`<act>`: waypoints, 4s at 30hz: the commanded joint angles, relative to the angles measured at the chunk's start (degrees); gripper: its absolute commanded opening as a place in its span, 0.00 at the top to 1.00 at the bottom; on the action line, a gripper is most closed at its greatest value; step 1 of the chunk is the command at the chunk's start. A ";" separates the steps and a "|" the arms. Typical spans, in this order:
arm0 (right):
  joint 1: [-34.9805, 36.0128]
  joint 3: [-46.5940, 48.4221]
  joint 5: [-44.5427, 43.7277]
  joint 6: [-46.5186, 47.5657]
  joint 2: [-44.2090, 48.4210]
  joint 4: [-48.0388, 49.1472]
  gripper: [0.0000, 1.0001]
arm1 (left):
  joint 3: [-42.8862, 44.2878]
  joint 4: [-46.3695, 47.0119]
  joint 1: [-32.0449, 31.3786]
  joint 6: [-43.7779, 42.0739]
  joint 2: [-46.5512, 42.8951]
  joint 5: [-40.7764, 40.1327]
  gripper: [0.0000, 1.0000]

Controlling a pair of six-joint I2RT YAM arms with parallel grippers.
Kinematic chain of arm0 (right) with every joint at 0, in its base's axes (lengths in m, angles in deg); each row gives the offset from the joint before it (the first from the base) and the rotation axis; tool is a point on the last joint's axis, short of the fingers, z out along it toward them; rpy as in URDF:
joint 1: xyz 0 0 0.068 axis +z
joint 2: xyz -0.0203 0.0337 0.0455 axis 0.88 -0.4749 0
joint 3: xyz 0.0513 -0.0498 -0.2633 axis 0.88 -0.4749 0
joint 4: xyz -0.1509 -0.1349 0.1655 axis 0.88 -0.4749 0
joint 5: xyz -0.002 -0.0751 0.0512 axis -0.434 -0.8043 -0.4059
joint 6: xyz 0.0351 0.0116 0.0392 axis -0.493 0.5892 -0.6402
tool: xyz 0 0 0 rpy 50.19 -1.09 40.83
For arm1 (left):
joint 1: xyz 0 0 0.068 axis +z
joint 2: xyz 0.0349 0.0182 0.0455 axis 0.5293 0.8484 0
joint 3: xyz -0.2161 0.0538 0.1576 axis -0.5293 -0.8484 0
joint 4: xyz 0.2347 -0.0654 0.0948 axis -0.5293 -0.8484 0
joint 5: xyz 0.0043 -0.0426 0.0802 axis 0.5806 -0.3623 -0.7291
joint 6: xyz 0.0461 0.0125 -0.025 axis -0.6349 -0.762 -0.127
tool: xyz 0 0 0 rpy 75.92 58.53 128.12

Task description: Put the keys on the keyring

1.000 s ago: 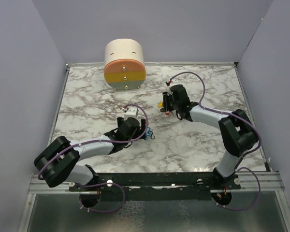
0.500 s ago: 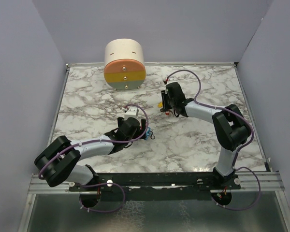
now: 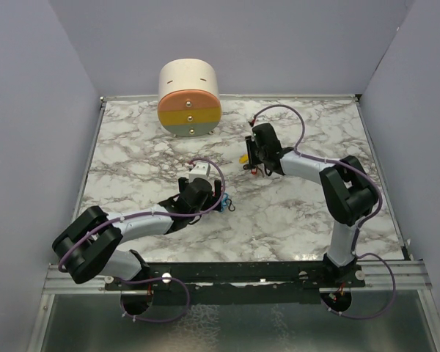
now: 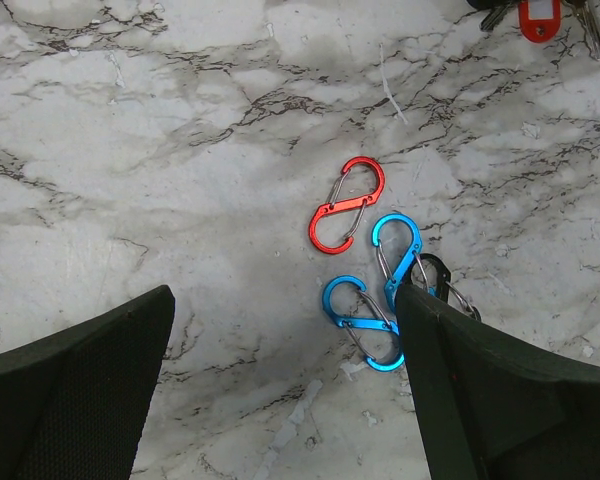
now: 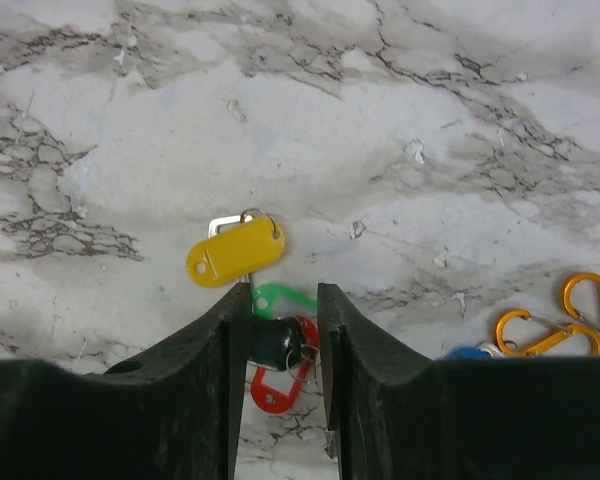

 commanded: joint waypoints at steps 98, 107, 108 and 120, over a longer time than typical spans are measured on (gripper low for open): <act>2.19 -21.81 13.49 3.24 28.31 15.97 0.99 | 7.04 4.33 0.63 -5.81 10.35 -4.79 0.17; 2.29 -22.16 13.01 3.50 29.08 15.97 0.99 | 9.30 2.92 0.62 -6.90 14.15 -5.87 0.20; 2.32 -22.21 13.05 3.51 29.20 15.91 0.99 | 9.44 2.91 0.62 -6.96 14.46 -5.72 0.20; 2.31 -22.44 13.12 3.51 29.60 16.06 0.99 | 10.25 2.38 0.62 -7.40 16.46 -4.27 0.23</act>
